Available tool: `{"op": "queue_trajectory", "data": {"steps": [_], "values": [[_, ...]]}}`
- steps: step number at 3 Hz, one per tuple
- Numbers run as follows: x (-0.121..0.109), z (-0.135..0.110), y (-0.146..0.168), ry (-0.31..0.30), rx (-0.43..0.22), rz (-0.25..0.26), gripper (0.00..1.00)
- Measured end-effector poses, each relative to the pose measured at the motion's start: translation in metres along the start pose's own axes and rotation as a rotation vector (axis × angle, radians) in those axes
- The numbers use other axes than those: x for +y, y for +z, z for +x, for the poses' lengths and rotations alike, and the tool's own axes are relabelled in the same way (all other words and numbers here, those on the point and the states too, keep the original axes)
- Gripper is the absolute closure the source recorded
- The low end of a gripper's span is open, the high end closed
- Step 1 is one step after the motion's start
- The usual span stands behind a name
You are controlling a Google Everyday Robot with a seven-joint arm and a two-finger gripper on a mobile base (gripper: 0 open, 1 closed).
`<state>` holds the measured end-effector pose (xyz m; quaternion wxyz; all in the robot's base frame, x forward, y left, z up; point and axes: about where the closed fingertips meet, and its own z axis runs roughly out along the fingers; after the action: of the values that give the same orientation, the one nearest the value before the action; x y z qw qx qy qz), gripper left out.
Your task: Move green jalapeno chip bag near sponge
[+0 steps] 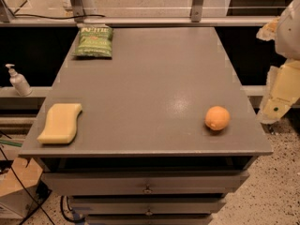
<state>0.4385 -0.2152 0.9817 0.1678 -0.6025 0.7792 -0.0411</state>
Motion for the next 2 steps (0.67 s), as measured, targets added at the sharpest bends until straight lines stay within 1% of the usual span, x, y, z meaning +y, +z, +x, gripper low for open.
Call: {"op": "queue_trajectory", "data": {"steps": [1,2], "values": [[0.0,0.0,0.0,0.0,0.0,0.0,0.0],[-0.0021,-0.0052,-0.0008,-0.003,-0.041,0.006,0.0]]}}
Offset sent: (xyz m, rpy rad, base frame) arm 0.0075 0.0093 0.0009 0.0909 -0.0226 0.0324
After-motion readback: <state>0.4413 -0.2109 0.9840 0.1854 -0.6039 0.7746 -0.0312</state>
